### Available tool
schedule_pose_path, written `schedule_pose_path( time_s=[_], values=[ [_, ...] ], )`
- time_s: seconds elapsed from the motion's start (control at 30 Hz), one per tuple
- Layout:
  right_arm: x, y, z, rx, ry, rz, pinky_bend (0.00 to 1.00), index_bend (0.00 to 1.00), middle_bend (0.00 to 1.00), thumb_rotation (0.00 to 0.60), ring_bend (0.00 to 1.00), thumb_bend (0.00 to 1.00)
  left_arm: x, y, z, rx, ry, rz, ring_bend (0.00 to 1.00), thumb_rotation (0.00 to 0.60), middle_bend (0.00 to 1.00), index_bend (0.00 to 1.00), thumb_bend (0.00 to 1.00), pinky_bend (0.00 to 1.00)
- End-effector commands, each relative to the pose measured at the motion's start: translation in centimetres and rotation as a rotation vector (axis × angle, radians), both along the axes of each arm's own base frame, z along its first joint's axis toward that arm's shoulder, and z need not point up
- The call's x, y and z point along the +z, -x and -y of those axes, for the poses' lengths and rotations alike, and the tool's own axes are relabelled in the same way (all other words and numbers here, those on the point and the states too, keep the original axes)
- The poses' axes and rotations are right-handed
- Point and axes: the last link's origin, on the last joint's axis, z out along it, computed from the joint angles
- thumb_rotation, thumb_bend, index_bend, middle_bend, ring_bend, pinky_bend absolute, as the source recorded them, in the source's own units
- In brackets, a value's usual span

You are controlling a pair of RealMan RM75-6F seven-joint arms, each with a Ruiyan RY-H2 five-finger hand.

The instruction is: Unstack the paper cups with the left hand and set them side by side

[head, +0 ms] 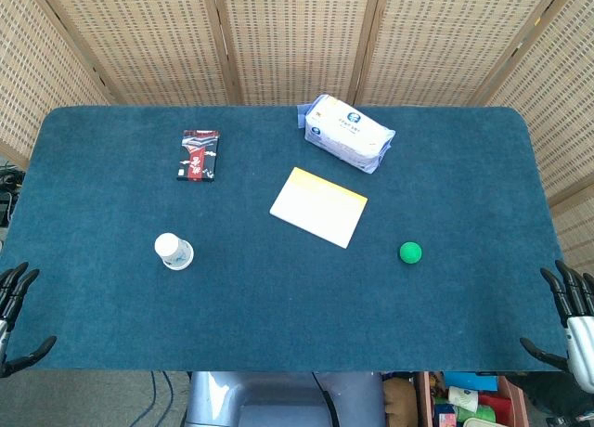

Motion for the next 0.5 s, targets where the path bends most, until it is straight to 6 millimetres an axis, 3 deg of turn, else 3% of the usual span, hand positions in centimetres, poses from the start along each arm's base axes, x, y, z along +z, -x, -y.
schedule_pose_path(
  time_s=[0.03,0.23,0.33,0.4,0.5],
  values=[
    [0.0,0.0,0.0,0.0,0.0,0.001,0.0,0.0,0.0,0.6,0.0,0.0,0.0,0.0,0.0,0.0,0.001,0.0,0.0,0.6,0.0,0.0,0.24,0.0],
    [0.0,0.0,0.0,0.0,-0.001,0.003,0.0,0.0,0.0,0.6,0.0,0.0,-0.1,0.0,0.0,-0.001,0.008,0.0,0.0,0.6,0.0,0.0,0.24,0.0],
    [0.0,0.0,0.0,0.001,0.0,0.004,0.0,0.0,0.0,0.6,0.0,0.0,-0.5,0.0,-0.9,-0.011,0.029,0.003,0.0,0.6,0.0,0.0,0.24,0.0],
    [-0.1,-0.1,0.0,0.003,-0.002,0.001,0.0,0.0,0.0,0.6,0.0,0.0,-0.7,-0.1,-2.0,-0.015,0.043,0.01,0.0,0.6,0.0,0.0,0.24,0.0],
    [-0.2,-0.2,0.1,0.003,-0.004,-0.001,0.0,0.0,0.0,0.6,0.0,0.0,-1.2,-1.1,-5.6,-0.024,0.112,0.01,0.0,0.6,0.0,0.0,0.24,0.0]
  ],
)
